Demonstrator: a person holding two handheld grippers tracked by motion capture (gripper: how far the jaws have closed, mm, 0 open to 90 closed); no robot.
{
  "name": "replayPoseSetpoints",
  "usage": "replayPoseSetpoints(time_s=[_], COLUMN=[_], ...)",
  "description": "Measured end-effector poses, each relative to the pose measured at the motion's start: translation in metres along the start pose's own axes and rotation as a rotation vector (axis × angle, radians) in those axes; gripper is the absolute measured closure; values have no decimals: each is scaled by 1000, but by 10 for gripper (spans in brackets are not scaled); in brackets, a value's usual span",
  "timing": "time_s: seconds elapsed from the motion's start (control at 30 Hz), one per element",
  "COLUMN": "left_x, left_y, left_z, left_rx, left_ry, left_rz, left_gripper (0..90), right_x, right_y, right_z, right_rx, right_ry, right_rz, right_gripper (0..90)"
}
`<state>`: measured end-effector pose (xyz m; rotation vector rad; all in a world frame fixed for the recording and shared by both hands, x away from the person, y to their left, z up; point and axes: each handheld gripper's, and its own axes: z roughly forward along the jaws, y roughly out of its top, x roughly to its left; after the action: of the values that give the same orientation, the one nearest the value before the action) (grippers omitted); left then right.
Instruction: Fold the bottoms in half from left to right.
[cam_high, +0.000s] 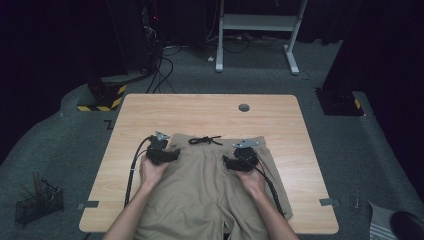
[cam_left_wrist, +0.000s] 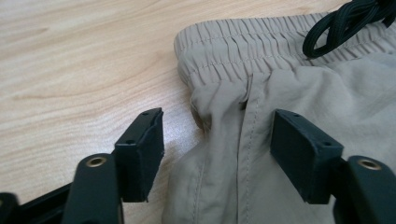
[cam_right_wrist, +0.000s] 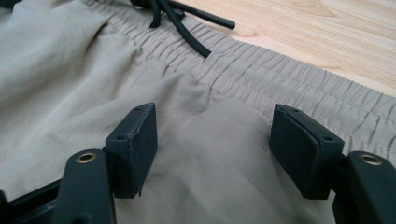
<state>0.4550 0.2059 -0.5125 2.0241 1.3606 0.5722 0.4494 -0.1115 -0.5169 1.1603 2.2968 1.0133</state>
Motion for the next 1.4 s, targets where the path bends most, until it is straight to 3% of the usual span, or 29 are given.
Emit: replayPoseSetpoints(time_s=[0.13, 0.27, 0.47, 0.63, 0.77, 1.03, 1.23, 1.4], left_x=[0, 3, 1, 4, 8, 6, 8, 6], left_y=[-1, -1, -2, -2, -2, 4, 8, 15], left_z=[4, 4, 2, 1, 0, -4, -14, -33], left_rx=[28, 25, 22, 24, 29, 55, 11, -71], left_ry=[-3, -20, -64, -76, -101, -111, -144, -215], left_rz=[0, -8, 34, 30, 14, 52, 46, 29], left_gripper=[380, 418, 604, 751, 800, 870, 880, 882], right_x=[-1, -1, -2, -2, -2, -2, -2, -1], right_y=[-6, -5, -5, -5, -5, -5, -5, -5], right_z=[4, 4, 5, 5, 5, 5, 5, 5], right_rx=[17, 21, 27, 27, 27, 27, 27, 27], right_ry=[-5, -2, 6, 4, 5, 3, -1, -3], right_rz=[-24, -32, -12, -11, -11, -9, -7, -6], right_gripper=[304, 300, 299, 299, 299, 299, 299, 301])
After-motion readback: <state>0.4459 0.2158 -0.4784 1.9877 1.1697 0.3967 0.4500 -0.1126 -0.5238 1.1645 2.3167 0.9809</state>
